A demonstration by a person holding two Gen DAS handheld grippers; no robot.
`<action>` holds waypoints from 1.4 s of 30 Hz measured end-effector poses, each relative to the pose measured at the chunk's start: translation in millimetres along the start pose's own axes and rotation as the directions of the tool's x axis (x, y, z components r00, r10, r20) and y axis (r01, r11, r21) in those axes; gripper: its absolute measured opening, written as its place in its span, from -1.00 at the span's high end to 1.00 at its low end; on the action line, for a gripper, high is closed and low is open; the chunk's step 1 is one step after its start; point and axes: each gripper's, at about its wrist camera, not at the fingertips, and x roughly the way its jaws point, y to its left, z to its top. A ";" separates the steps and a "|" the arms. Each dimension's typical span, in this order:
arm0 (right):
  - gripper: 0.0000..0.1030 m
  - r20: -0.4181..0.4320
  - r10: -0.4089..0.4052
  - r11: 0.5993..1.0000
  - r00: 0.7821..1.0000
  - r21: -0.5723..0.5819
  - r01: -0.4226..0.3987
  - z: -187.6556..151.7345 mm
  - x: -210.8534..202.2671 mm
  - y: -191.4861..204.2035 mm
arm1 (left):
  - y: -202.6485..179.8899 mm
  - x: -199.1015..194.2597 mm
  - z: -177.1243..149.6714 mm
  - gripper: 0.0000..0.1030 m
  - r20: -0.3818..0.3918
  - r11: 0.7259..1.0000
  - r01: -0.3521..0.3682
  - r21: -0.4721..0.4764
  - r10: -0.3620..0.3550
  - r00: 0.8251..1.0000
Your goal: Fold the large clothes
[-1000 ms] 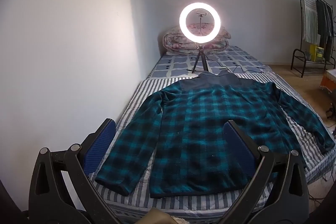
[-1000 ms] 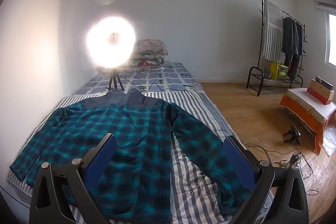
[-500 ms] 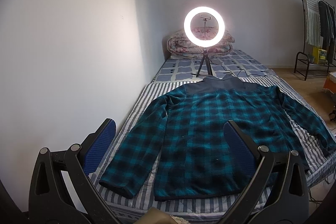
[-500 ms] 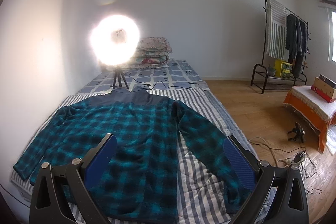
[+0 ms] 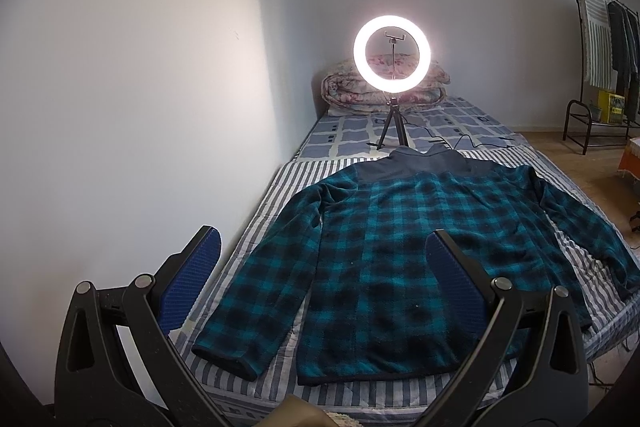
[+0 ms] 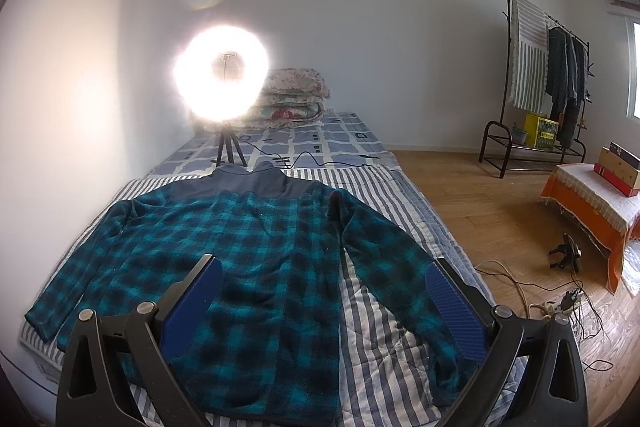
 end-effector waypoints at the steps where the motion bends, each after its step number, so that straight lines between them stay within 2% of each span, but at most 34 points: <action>1: -0.99 -0.001 -0.001 1.000 1.000 -0.002 0.001 0.2 -0.1 0.1 | 0.5 0.5 0.5 -1.00 0.000 1.000 0.001 0.000 -0.001 1.000; 42: -0.99 -0.001 0.008 1.000 1.000 0.002 -0.008 -1.4 1.4 3.9 | 8.2 0.8 1.4 -1.00 0.017 1.000 -0.013 -0.006 0.013 1.000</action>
